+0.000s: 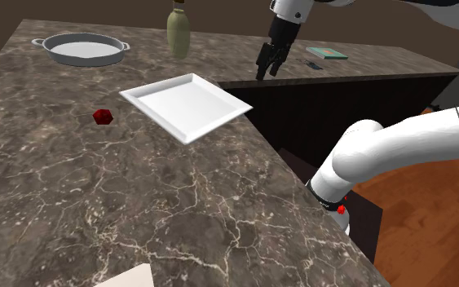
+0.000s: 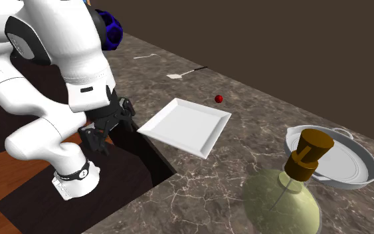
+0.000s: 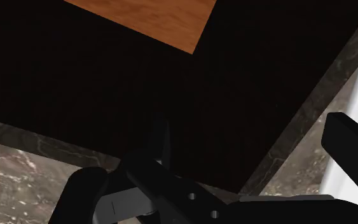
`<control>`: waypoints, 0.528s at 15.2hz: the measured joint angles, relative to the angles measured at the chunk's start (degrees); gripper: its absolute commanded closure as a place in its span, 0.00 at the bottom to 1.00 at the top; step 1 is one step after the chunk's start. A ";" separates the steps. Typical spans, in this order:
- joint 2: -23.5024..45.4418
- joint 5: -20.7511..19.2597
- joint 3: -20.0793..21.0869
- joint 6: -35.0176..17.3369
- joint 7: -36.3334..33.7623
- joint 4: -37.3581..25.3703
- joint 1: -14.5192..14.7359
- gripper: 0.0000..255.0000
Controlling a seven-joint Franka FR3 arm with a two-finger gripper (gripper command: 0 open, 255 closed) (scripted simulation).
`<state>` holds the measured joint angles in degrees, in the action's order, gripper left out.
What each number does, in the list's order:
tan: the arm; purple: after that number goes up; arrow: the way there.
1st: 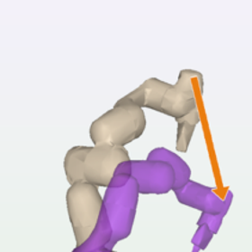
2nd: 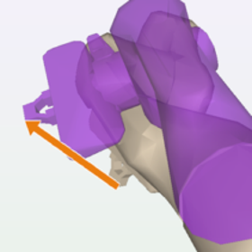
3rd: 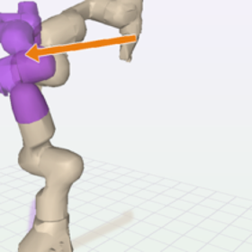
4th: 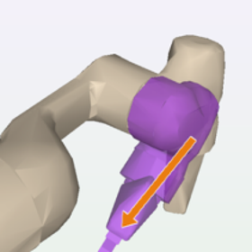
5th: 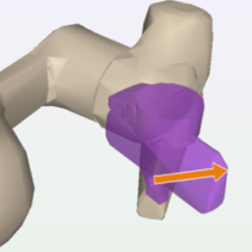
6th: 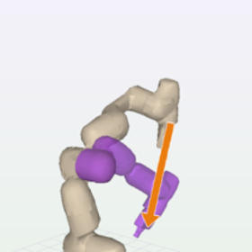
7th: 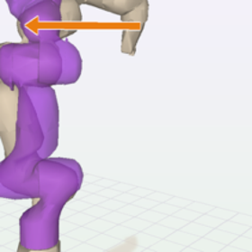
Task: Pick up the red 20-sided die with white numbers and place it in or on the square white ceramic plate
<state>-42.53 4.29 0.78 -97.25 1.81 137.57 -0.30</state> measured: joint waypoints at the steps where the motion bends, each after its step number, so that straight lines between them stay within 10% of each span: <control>1: 0.00 0.00 0.00 0.00 0.00 0.00 0.00 0.00; 8: 5.56 3.62 7.35 -1.16 -8.82 -4.17 2.25 0.00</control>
<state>-36.96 7.91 8.13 -98.41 -7.01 133.40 1.95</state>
